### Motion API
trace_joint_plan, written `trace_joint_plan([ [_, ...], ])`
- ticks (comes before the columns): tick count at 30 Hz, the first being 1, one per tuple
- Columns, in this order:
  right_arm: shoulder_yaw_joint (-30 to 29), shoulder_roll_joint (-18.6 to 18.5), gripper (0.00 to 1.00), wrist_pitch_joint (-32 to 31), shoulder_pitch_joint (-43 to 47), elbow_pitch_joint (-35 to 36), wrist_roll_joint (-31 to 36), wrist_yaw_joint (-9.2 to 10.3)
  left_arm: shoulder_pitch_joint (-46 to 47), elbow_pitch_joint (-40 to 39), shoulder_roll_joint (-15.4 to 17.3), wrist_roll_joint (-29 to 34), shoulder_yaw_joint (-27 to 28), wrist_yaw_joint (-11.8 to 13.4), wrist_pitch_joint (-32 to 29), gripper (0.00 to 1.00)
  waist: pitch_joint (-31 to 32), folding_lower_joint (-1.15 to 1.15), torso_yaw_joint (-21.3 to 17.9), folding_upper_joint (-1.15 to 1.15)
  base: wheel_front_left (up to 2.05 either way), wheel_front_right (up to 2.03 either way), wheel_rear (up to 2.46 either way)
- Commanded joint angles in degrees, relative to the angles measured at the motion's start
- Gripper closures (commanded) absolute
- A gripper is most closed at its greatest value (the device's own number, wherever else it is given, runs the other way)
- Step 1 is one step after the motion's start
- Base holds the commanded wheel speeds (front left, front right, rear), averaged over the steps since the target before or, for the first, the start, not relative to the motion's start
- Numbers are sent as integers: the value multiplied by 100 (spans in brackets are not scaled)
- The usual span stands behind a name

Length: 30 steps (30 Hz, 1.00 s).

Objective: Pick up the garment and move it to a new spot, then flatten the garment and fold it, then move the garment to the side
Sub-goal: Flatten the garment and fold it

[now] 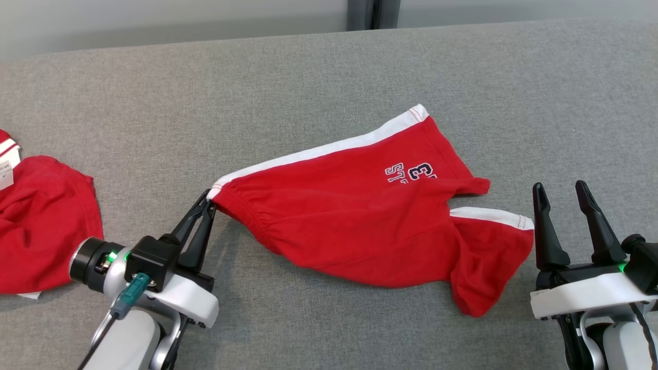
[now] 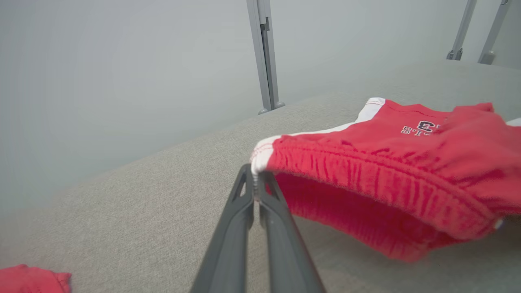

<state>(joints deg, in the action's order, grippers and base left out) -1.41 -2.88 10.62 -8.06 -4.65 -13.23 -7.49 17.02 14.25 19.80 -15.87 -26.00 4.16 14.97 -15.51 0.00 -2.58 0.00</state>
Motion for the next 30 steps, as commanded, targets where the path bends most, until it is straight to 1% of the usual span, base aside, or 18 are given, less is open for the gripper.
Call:
trace_joint_plan([
  [1,-7,-22,0,0,23,11,1,-1,-13,36,46,-99,45,-51,-29,100,11,0,-7,0,0,0,0],
  [5,44,-22,0,-13,34,11,-19,-1,-81,281,-3,-367,42,-219,-226,100,29,0,-43,0,0,0,0],
  [7,68,-22,0,-17,50,7,-26,-1,-113,416,-73,-516,64,-270,-276,51,41,0,-64,0,0,0,0],
  [8,78,-22,0,-20,56,6,-29,-1,-138,486,-116,-575,79,-270,-284,3,47,0,-71,0,0,0,0],
  [9,81,-22,0,-23,60,6,-30,-1,-145,544,-152,-614,85,-254,-272,0,55,0,-76,0,0,0,0],
  [15,90,-38,0,-38,116,5,-7,-1,-301,761,-312,-802,193,-137,-190,0,125,0,-69,0,0,0,0],
  [18,83,-57,0,-57,137,17,23,-1,-366,787,-382,-922,361,-7,-113,0,193,0,-47,0,0,0,0],
  [24,57,-75,0,-101,195,60,62,-1,-551,695,-415,-1054,679,195,-11,0,338,0,20,0,0,0,0],
  [30,26,-120,0,-145,271,100,64,-1,-667,334,-456,-1075,998,274,18,0,503,0,75,0,0,0,0],
])
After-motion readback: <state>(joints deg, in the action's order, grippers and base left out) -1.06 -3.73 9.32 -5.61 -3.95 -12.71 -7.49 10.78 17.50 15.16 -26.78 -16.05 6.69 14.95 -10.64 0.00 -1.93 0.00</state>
